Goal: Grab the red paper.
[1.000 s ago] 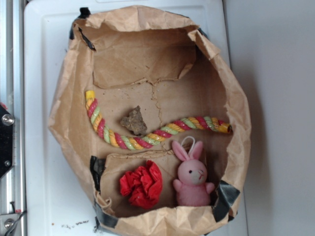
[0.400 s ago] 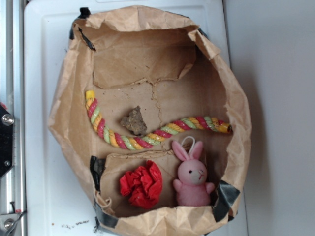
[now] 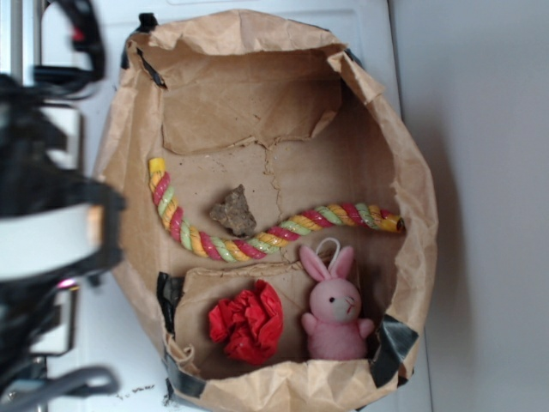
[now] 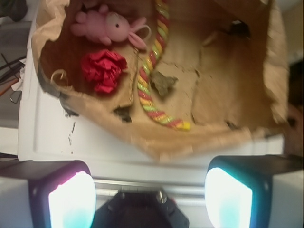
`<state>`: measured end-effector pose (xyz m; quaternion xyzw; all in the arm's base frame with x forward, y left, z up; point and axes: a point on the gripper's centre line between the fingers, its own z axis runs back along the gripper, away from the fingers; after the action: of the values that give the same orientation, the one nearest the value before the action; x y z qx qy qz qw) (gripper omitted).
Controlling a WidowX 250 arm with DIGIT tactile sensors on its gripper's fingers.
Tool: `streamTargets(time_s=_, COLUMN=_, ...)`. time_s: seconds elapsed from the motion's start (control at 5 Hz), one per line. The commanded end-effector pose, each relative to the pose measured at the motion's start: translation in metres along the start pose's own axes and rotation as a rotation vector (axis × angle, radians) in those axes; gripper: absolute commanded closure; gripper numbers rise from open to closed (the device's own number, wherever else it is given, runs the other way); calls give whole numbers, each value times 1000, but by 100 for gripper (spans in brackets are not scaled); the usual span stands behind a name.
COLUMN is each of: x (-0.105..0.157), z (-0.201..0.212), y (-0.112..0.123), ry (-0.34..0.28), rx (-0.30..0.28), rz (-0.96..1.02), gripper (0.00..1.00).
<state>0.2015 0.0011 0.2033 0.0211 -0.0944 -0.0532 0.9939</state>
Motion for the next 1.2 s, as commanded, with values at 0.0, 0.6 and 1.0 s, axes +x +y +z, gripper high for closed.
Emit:
streamTargets(time_s=0.0, x=27, z=-18, y=17, ry=-10, rx=11, rz=-6, gripper=0)
streamTargets(time_s=0.6, x=79, z=-42, y=5, ry=-61, rx=-55, rz=-301, gripper=0)
streamTargets(time_s=1.0, x=74, z=-46, y=-30, ry=-90, rx=-53, rz=-629, gripper=0)
